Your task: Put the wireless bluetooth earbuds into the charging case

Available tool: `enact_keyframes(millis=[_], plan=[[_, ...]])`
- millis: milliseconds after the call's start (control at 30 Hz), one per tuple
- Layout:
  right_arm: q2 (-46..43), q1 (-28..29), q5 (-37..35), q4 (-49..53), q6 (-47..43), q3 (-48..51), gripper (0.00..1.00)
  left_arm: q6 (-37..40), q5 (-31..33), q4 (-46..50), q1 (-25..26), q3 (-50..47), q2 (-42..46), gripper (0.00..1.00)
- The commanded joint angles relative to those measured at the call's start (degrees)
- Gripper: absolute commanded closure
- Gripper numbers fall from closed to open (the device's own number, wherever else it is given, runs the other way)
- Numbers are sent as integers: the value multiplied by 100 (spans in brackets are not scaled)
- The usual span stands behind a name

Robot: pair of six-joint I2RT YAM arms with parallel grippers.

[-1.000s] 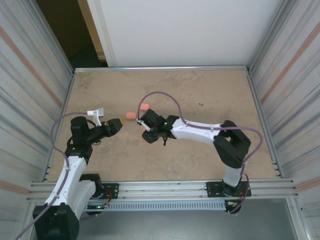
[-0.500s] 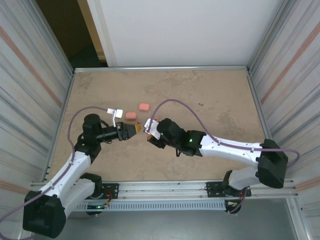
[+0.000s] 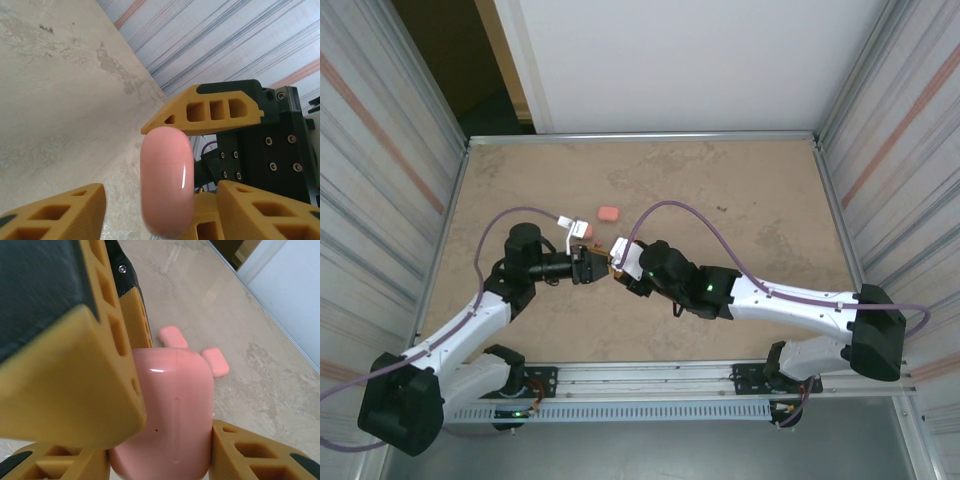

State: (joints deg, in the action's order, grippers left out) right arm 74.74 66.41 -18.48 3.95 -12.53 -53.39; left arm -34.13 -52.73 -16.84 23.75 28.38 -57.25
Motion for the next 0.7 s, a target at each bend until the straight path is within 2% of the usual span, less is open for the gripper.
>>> enact_keyframes(millis=[0,333,533,667], plan=[[-39,47,-173,-148,-56,4,53,192,-18,-170,51,194,-59,50],[13,48,-112,-89,-34,-32,52,249,8,-214,69,195,-192,79],[-125,-117,331,73,330,-24,41,257,116,-289,77,144,-99,88],[-379,-305,801,125,604,71,29,287,255,-355,75,85,14,93]])
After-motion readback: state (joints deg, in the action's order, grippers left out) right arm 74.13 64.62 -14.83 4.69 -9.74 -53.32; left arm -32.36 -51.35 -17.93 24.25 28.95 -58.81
